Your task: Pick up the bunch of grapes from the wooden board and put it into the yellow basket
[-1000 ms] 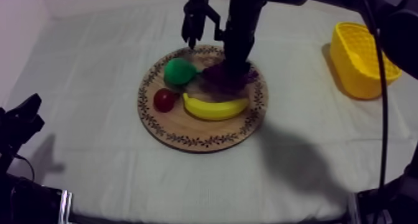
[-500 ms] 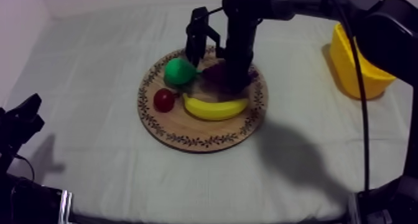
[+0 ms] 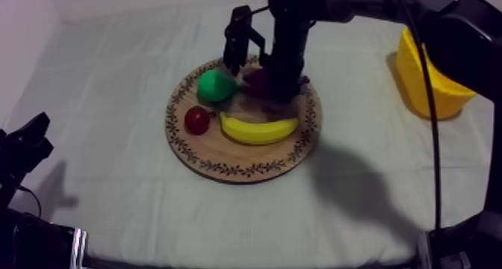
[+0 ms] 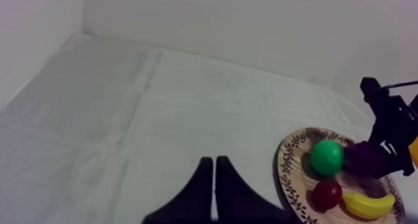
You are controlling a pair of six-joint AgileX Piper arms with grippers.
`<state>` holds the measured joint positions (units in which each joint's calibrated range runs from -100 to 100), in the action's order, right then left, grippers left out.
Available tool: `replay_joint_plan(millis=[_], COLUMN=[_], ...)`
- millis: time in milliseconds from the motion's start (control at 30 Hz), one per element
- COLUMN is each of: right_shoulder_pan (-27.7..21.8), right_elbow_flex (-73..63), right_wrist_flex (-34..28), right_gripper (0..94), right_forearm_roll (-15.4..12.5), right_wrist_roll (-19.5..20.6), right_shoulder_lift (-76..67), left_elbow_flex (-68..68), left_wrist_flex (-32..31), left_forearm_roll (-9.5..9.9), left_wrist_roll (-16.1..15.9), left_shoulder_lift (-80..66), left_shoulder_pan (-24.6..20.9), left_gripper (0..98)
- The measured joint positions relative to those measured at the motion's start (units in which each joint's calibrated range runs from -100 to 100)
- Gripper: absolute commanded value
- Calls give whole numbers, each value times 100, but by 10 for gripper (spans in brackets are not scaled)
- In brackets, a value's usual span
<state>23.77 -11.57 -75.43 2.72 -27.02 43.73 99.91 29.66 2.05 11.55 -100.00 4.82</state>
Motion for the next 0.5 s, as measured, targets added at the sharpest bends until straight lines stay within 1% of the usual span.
replay_joint_plan(millis=[267, 500], right_shoulder_pan=[-117, -338], right_elbow_flex=[35, 253], right_wrist_flex=[69, 453], right_gripper=[321, 327], right_forearm_roll=[85, 192], right_wrist_roll=[155, 433], right_shoulder_lift=[-561, -1379], left_elbow_flex=[0, 0], left_wrist_flex=[0, 0], left_forearm_roll=[0, 0], left_wrist_roll=[0, 0], left_shoulder_lift=[0, 0], left_shoulder_pan=[0, 0], left_gripper=[1, 1])
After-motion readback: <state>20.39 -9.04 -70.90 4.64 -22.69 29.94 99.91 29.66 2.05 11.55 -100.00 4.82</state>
